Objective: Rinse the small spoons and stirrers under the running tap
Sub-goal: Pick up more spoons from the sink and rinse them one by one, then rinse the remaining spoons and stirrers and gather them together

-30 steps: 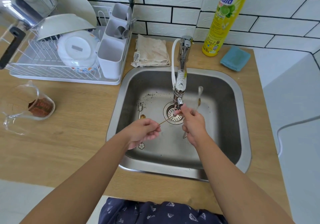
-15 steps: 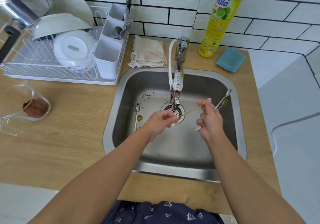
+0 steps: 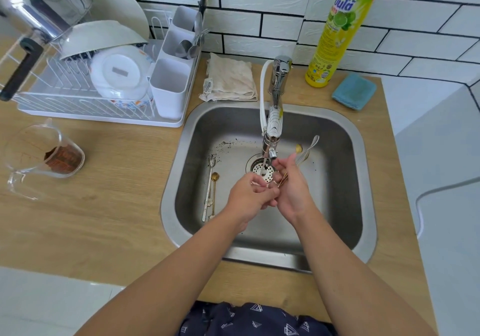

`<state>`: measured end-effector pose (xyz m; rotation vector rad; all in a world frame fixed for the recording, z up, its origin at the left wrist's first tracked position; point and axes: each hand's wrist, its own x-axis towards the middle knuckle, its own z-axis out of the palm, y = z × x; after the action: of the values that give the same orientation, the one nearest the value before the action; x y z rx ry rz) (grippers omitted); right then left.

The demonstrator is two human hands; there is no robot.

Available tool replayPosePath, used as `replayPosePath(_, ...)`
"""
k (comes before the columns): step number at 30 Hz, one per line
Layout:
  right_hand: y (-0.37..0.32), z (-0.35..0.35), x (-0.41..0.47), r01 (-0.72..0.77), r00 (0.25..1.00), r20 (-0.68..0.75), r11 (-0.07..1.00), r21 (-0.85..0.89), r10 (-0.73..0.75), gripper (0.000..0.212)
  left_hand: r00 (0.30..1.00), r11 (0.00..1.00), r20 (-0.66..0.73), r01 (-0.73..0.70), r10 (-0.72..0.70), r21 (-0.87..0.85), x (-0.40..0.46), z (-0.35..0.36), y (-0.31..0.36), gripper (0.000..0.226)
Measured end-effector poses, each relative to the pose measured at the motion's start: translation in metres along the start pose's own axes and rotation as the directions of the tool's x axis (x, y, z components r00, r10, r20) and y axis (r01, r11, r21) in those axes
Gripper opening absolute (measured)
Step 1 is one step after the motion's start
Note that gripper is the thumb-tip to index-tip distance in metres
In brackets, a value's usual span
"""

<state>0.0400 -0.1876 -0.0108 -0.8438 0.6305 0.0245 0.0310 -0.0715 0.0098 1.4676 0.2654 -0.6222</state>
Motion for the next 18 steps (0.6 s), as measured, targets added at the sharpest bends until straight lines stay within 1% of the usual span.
replayPosePath(2,0.0,-0.001,-0.001,0.0,1.0,-0.008,1.0,-0.018,0.0,0.037,1.0,0.998,-0.022,0.006,-0.005,0.055,0.002,0.0,0.0,0.034)
replayPosePath(4,-0.002,-0.003,0.0,-0.005,1.0,-0.023,1.0,0.013,0.005,0.035,1.0,0.992,-0.021,-0.004,0.007,0.128,0.005,-0.003,-0.001,0.036)
replayPosePath(8,-0.007,-0.005,0.002,-0.02,0.999,-0.044,0.996,0.082,0.024,0.029,0.998,0.983,0.054,-0.028,0.019,0.18,0.008,-0.012,-0.003,0.035)
replayPosePath(11,-0.009,-0.007,0.0,-0.029,0.999,-0.041,0.993,0.114,0.034,0.028,0.994,0.98,0.107,-0.034,0.013,0.195,0.015,-0.025,-0.004,0.034)
replayPosePath(12,-0.01,-0.009,0.0,-0.029,0.998,-0.043,0.992,0.124,0.034,0.029,0.996,0.976,0.089,-0.021,0.002,0.217,0.02,-0.032,-0.003,0.033)
replayPosePath(13,-0.012,-0.01,0.001,-0.03,0.998,-0.046,0.99,0.137,0.036,0.03,0.999,0.959,0.039,-0.009,-0.002,0.284,0.026,-0.04,-0.004,0.032)
replayPosePath(14,-0.012,-0.012,0.001,-0.032,0.998,-0.048,0.987,0.155,0.04,0.031,0.999,0.908,-0.036,0.003,0.013,0.418,0.034,-0.049,-0.005,0.031)
replayPosePath(15,-0.013,-0.013,0.002,-0.039,0.998,-0.05,0.984,0.173,0.048,0.032,0.992,0.796,-0.115,0.03,0.051,0.605,0.041,-0.06,-0.009,0.029)
replayPosePath(16,-0.014,-0.015,0.003,-0.051,0.997,-0.049,0.981,0.186,0.061,0.033,0.981,0.638,-0.171,0.074,0.091,0.766,0.047,-0.07,-0.013,0.025)
replayPosePath(17,-0.015,-0.016,0.003,-0.068,0.996,-0.044,0.98,0.189,0.078,0.033,0.975,0.496,-0.197,0.124,0.099,0.859,0.052,-0.079,-0.019,0.024)
replayPosePath(18,-0.016,-0.018,0.003,-0.086,0.995,-0.036,0.979,0.185,0.094,0.033,0.975,0.388,-0.21,0.168,0.069,0.906,0.056,-0.084,-0.024,0.031)
